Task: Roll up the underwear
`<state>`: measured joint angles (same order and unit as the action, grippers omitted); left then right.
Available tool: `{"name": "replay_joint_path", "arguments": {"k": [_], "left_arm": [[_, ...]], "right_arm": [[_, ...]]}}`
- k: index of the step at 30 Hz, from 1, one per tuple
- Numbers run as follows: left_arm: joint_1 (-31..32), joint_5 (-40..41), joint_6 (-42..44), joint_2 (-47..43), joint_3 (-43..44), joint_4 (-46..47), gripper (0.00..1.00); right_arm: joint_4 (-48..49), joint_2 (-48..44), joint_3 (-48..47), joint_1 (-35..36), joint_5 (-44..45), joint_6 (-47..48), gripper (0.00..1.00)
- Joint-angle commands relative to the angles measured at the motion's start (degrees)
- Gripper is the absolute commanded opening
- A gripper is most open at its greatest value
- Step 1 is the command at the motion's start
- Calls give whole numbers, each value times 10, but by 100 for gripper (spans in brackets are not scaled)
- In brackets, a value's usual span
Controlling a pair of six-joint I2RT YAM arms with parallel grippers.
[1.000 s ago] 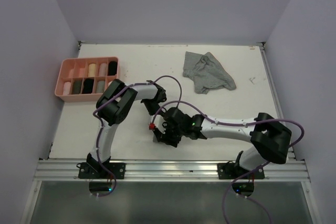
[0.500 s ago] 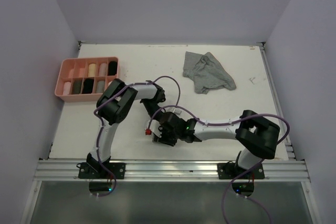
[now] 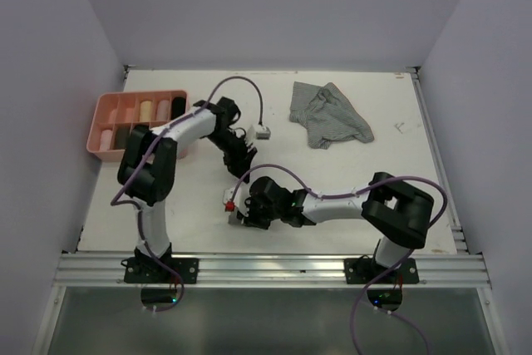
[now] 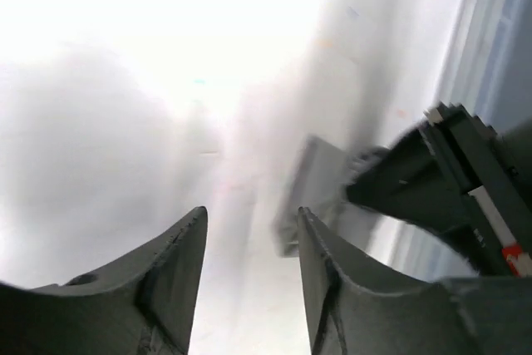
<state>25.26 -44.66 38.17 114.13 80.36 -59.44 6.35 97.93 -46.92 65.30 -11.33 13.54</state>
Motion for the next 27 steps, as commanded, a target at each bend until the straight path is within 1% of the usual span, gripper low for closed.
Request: {"name": "replay_joint_path", "arguments": {"k": [1,3,5,6,7,8,9,10,11,12,13,14,15,16,17,18,20,21,22,23,24,25,26,27], "left_arm": [[-72,13,-2,-75,66,93,54],[-106,16,0,-89,95,104,58],[-129,14,-3,-124,105,123,59],[-141,5,-12,-140,104,155,60],[-166,-1,-17,-158,103,174,61],[-178,-4,-26,-196,100,193,62],[-190,-23,-41,-217,93,246,70],[-210,-24,-60,-264,83,286,75],[-217,-13,-124,-286,50,335,88],[-222,42,-162,-308,29,426,100],[-221,70,-199,-349,8,472,100],[-221,90,-227,-365,-32,508,100],[-221,66,-184,-376,-40,507,100],[-221,46,-149,-382,-42,483,100],[-218,37,-86,-379,-29,446,100],[-206,39,-63,-376,-21,370,100],[-201,17,-8,-369,-27,290,100],[-199,7,34,-371,-38,236,100],[-197,5,43,-378,-53,223,100],[-196,-2,50,-398,-93,210,100],[-194,-27,99,-413,-113,166,100],[-194,-39,137,-427,-134,140,100],[-191,-45,209,-459,-179,120,100],[-185,-28,234,-475,-203,92,98]], "right_arm": [[-31,50,29,7,-53,-39,0],[-3,60,39,3,-64,-54,0],[20,70,43,-12,-94,-81,0],[30,81,50,-17,-105,-90,0],[43,85,53,-30,-113,-111,0],[63,89,57,-37,-137,-120,0],[72,98,60,-44,-146,-129,0],[77,103,60,-56,-157,-150,0],[86,109,60,-62,-177,-156,0],[87,124,53,-72,-190,-163,0],[85,131,50,-77,-199,-170,0],[85,140,46,-83,-209,-177,0],[82,149,35,-87,-231,-181,0],[78,167,30,-96,-239,-191,0],[68,176,24,-100,-250,-196,0],[60,187,7,-104,-266,-200,0],[35,218,-10,-116,-281,-212,0],[32,229,-20,-120,-289,-218,0],[30,236,-24,-128,-306,-228,0],[36,248,-25,-133,-311,-234,0],[39,251,-25,-135,-317,-240,0],[40,256,-26,-141,-326,-248,0],[40,267,-27,-141,-333,-253,0],[38,272,-34,-144,-338,-256,0]]}}
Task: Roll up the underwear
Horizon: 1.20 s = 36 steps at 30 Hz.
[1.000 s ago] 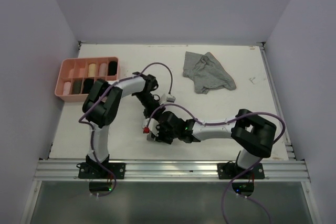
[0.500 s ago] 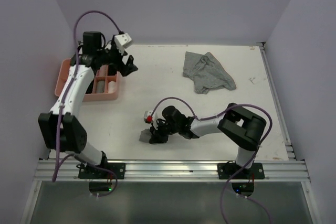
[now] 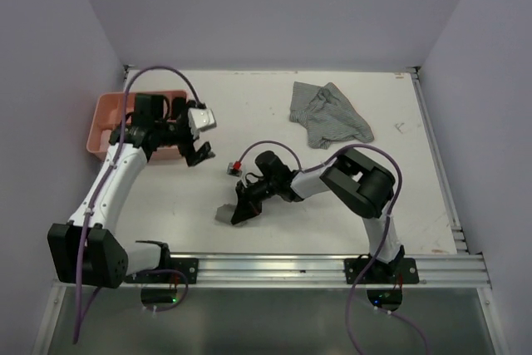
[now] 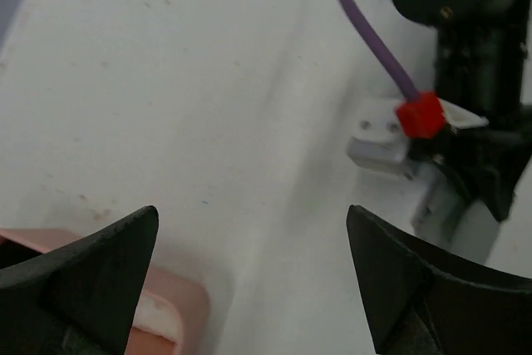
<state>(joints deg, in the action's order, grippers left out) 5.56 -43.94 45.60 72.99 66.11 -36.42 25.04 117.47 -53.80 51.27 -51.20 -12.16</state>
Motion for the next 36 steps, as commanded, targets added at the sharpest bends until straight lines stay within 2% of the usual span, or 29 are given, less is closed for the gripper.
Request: {"name": "replay_joint_path", "arguments": {"k": [1,3,4,7,9,15,22,25,29,36], "left_arm": [[41,-17,172,-98,-84,-139,95],[83,-3,207,-162,-183,-131,88],[91,1,209,-185,-184,-117,86],[125,26,213,-258,-297,-74,78],[149,49,205,-284,-332,-40,70],[224,123,184,-339,-434,65,65],[293,170,163,-283,-462,142,61],[327,191,155,-252,-462,170,54],[360,217,139,-197,-457,182,37],[383,264,106,-105,-433,149,24]], "right_arm": [[-152,83,30,-7,56,-2,0],[-159,104,17,-12,34,-10,0],[-163,111,11,-13,34,-11,0],[-171,141,-6,-20,15,-23,0],[-155,157,-6,-27,-1,-36,0],[-146,179,-17,-42,-21,-62,0],[-152,189,-22,-49,-25,-66,0],[-157,189,-24,-51,-24,-65,0],[-161,181,-22,-53,-16,-60,0],[-193,148,-27,-57,-7,-33,0]]}}
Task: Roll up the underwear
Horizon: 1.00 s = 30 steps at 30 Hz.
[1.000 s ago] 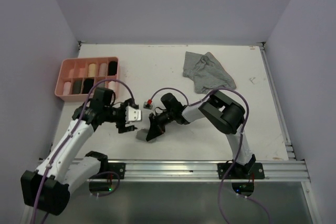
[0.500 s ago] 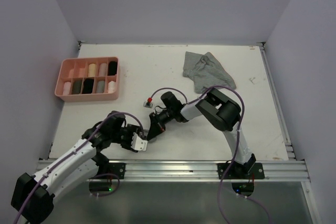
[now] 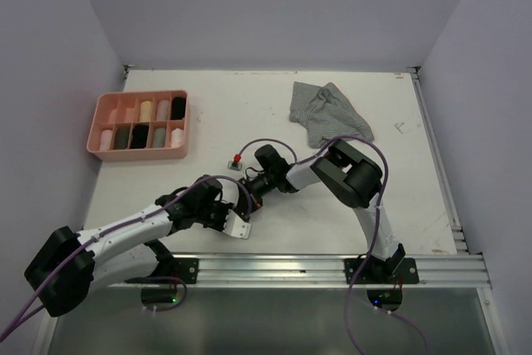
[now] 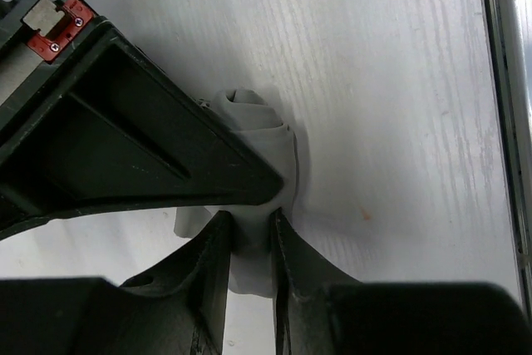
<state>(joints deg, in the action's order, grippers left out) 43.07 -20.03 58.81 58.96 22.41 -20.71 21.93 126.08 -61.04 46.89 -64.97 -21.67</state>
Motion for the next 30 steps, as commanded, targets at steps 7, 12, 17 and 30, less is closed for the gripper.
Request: {"name": "replay_joint_path", "arguments": {"k": [7,12,17,30], "left_arm": [[9,13,-39,83,25,-63,8],[8,-4,-46,106,30,-88,4],[9,-13,-42,120,38,-108,2],[-11,-84,-71,242,123,-163,4]], "right_arm": [[-217,15,36,-16,163,102,24],[-240,-21,29,-34,185,106,36],[-260,-49,15,-62,209,105,40],[-183,-368,189,-136,330,109,41]]}}
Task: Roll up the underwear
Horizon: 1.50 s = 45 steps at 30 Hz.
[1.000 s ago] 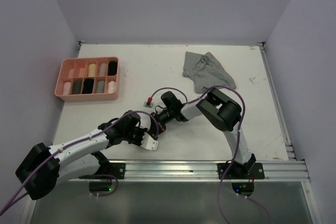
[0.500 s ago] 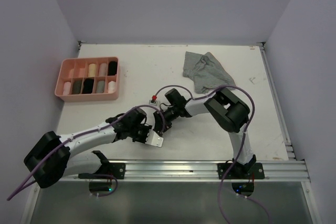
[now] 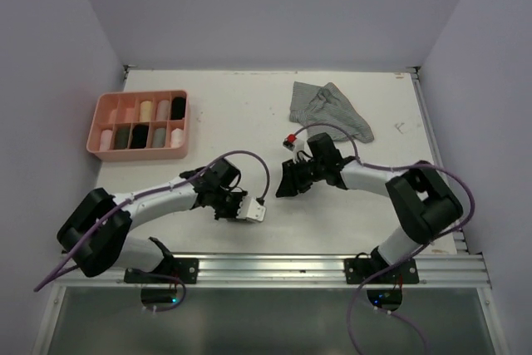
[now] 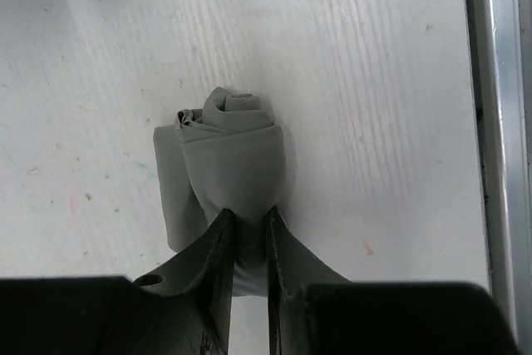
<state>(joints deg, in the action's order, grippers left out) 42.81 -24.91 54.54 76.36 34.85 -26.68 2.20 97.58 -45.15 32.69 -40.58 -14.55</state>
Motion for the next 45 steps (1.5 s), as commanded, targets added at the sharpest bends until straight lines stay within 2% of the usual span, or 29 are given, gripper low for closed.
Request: {"name": "replay_joint_path", "arguments": {"k": [1,5,8,10,15,20,26,31,37,45], "left_arm": [[-12,-43,-29,80,8,-108,4],[-50,-91,-18,171,85,-168,6],[-84,-111,-3,241,145,-203,6],[-99,-113,1,283,180,-210,7],[-117,-109,5,358,244,-225,7],[-126,-115,2,394,278,-234,7],[-129,-118,-1,414,297,-238,8],[-134,-114,5,426,302,-241,10],[-135,-113,7,434,311,-246,10],[-137,-117,12,441,318,-252,10]], "right_arm": [[3,-132,41,7,106,43,41],[-20,-254,85,22,146,68,42],[-53,-307,86,42,174,83,42],[-69,-325,88,57,189,101,41],[-103,-344,76,149,255,134,40],[-90,-298,66,238,306,187,44],[-9,-188,45,283,338,238,49],[44,-130,30,306,351,262,52],[48,-119,5,324,352,283,52],[71,-58,-1,324,343,298,52]]}}
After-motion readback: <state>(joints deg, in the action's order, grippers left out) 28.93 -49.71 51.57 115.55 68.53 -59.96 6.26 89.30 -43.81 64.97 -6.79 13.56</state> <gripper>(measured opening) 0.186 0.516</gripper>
